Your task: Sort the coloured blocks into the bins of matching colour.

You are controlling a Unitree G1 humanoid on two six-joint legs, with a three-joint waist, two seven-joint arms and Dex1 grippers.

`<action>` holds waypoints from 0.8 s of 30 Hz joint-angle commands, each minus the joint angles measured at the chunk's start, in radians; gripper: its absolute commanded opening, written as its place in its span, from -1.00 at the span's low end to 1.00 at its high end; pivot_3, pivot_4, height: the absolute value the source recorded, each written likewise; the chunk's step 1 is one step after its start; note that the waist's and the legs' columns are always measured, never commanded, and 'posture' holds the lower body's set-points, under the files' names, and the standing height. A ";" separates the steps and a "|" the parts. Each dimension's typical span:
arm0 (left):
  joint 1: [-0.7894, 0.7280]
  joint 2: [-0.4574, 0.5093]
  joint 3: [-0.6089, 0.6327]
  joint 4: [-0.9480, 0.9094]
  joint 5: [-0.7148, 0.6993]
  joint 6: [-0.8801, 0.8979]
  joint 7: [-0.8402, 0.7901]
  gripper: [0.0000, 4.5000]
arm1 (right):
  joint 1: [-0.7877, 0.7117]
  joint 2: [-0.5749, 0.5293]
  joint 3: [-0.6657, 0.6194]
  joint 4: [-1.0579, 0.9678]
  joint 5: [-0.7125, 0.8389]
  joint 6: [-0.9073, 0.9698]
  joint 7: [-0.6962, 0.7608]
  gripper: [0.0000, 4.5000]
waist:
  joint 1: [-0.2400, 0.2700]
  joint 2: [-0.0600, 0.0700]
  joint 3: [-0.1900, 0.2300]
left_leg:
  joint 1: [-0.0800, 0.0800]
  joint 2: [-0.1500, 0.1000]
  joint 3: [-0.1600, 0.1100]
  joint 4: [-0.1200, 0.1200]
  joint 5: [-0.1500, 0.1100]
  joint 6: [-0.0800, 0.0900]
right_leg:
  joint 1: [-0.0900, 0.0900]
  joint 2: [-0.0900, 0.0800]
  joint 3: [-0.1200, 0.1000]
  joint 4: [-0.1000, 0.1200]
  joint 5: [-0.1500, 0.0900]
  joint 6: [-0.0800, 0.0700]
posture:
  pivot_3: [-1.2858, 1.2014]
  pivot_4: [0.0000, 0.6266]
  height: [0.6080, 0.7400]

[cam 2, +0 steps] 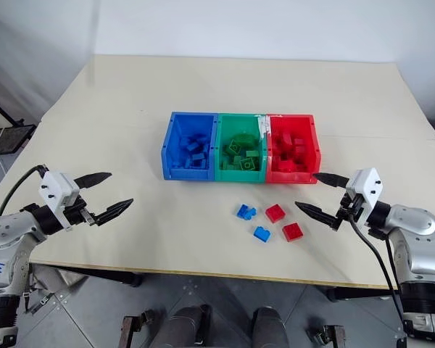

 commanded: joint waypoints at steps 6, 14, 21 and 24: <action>-0.016 -0.004 -0.037 -0.051 -0.023 -0.011 -0.052 1.00 | 0.055 -0.021 -0.092 -0.072 0.037 0.002 -0.030 0.99 | 0.002 0.000 0.000 | 0.000 0.000 0.000 0.000 0.000 0.000 | 0.000 0.000 0.000 0.000 0.000 0.000 | 0.03 -0.52 1.00; 0.005 -0.079 -0.234 -0.228 -0.056 0.044 -0.138 1.00 | 0.263 -0.121 -0.280 -0.081 0.053 0.047 -0.013 0.99 | 0.024 0.000 0.000 | -0.002 0.000 0.001 0.004 -0.002 0.001 | 0.001 0.000 0.000 -0.001 0.000 0.000 | 0.03 -0.52 1.00; -0.032 -0.137 -0.360 -0.299 -0.041 0.066 -0.151 1.00 | 0.346 -0.159 -0.326 -0.003 0.008 -0.015 0.022 0.99 | 0.020 0.000 0.000 | -0.001 0.000 0.003 0.007 -0.002 0.002 | 0.003 0.000 0.000 -0.002 0.000 0.001 | 0.03 -0.52 1.00; -0.055 -0.145 -0.362 -0.276 -0.030 0.057 -0.139 1.00 | 0.307 -0.156 -0.271 -0.006 -0.007 -0.035 0.051 0.99 | 0.017 0.000 0.000 | -0.001 0.001 0.005 0.007 -0.002 0.002 | 0.003 0.001 0.000 -0.001 0.000 0.000 | 0.03 -0.52 1.00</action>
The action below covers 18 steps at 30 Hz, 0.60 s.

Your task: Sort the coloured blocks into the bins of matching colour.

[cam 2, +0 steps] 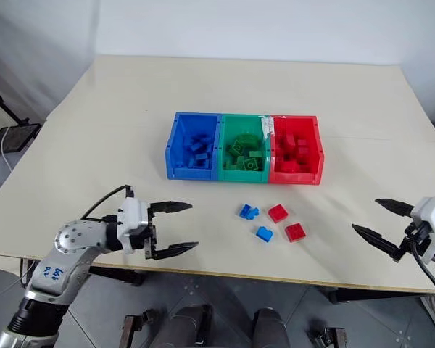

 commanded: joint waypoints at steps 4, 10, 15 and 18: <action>-0.013 0.016 0.042 0.029 0.021 -0.038 0.017 1.00 | -0.136 -0.016 0.143 -0.035 -0.004 -0.003 0.088 0.99 | -0.010 0.000 0.000 | 0.000 0.000 -0.001 0.002 0.000 0.000 | 0.000 0.000 0.000 0.000 0.000 0.000 | 0.03 -0.52 1.00; 0.071 0.096 0.154 0.045 -0.020 -0.063 -0.034 1.00 | -0.321 -0.022 0.389 0.005 -0.062 0.011 0.280 0.99 | -0.017 0.000 0.000 | 0.000 0.000 -0.003 0.002 -0.001 0.000 | 0.000 0.000 0.000 0.001 0.000 0.000 | 0.03 -0.52 1.00; 0.098 0.115 0.182 0.034 -0.024 -0.066 -0.040 1.00 | -0.455 0.008 0.549 0.161 -0.153 -0.072 0.412 0.99 | -0.011 0.000 0.000 | -0.001 -0.001 -0.005 0.003 -0.001 0.000 | 0.001 -0.001 -0.001 0.000 0.000 0.000 | 0.03 -0.52 1.00; 0.119 0.116 0.190 0.011 -0.022 -0.065 -0.032 1.00 | -0.497 -0.002 0.638 0.235 -0.168 -0.124 0.437 0.91 | -0.009 0.001 0.000 | -0.001 -0.001 -0.005 0.003 -0.001 0.000 | 0.001 -0.001 -0.001 -0.002 0.000 0.000 | 0.03 -0.52 1.00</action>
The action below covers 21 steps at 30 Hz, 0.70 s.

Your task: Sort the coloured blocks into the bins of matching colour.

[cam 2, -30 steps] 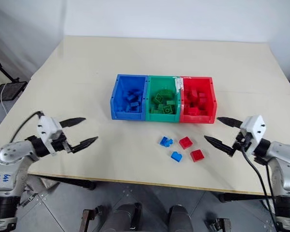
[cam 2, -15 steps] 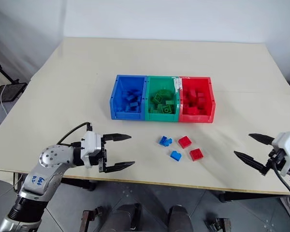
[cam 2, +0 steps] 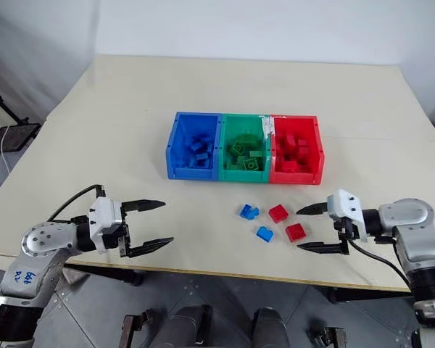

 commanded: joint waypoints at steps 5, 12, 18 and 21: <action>0.039 0.010 0.036 -0.079 -0.014 -0.004 0.014 1.00 | -0.068 0.023 0.070 0.109 0.006 -0.080 0.085 0.31 | -0.007 0.000 0.000 | 0.000 0.001 0.000 0.000 -0.001 -0.001 | 0.000 0.000 -0.001 0.000 0.000 0.000 | 0.03 -0.52 1.00; 0.064 0.000 0.045 -0.125 -0.084 0.070 0.021 1.00 | -0.025 0.015 -0.017 -0.011 0.108 0.066 0.023 -0.35 | -0.007 0.000 0.000 | 0.000 0.001 0.000 0.000 -0.001 -0.001 | 0.000 0.001 -0.001 0.000 0.000 0.000 | 0.03 -0.52 1.00; 0.026 -0.031 0.050 -0.137 -0.083 0.101 0.089 1.00 | -0.139 0.052 -0.138 -0.107 0.209 0.337 -0.189 -0.35 | -0.011 0.002 0.001 | 0.000 0.001 0.000 0.001 -0.001 -0.001 | 0.000 0.000 0.000 0.000 0.000 0.000 | 0.03 -0.52 1.00; 0.011 -0.044 0.052 -0.149 -0.110 0.127 0.106 1.00 | -0.256 0.107 -0.145 -0.056 0.195 0.402 -0.274 -0.35 | -0.011 0.002 0.001 | 0.000 0.002 0.000 0.000 -0.001 -0.002 | -0.001 0.001 0.000 0.000 0.000 -0.001 | 0.03 -0.52 1.00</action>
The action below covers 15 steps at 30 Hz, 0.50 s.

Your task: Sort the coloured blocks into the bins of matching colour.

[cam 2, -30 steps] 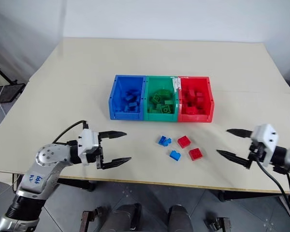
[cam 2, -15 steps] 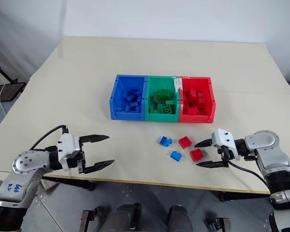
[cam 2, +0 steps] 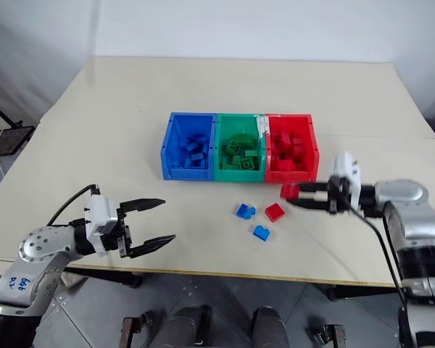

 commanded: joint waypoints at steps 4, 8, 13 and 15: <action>-0.027 -0.002 0.024 -0.030 -0.004 -0.004 0.030 1.00 | -0.239 0.157 -0.047 0.204 -0.103 0.000 -0.345 -0.35 | 0.000 0.000 0.000 | -0.001 0.000 0.000 -0.001 0.000 0.000 | -0.002 0.000 0.000 0.001 0.000 0.000 | 0.03 -0.52 1.00; -0.045 -0.011 0.032 0.009 0.090 -0.102 0.085 1.00 | -0.300 0.196 -0.008 0.313 -0.188 -0.079 -0.374 -0.35 | 0.005 0.000 0.000 | -0.007 -0.001 -0.002 0.001 0.000 0.000 | -0.007 0.000 -0.001 0.003 0.000 0.000 | 0.03 -0.52 1.00; -0.061 -0.037 0.059 0.036 0.100 -0.131 0.141 1.00 | -0.318 0.219 -0.020 0.363 -0.221 -0.112 -0.392 -0.35 | -0.002 0.000 0.000 | -0.010 -0.001 -0.002 0.001 0.000 0.000 | -0.008 0.000 -0.002 0.004 0.000 0.000 | 0.03 -0.52 1.00; -0.056 -0.043 0.065 0.031 0.082 -0.118 0.144 1.00 | -0.323 0.211 -0.030 0.381 -0.232 -0.124 -0.405 -0.35 | -0.003 0.000 0.000 | -0.010 -0.001 -0.002 0.001 0.000 0.000 | -0.008 0.000 -0.003 0.006 0.000 0.000 | 0.03 -0.52 1.00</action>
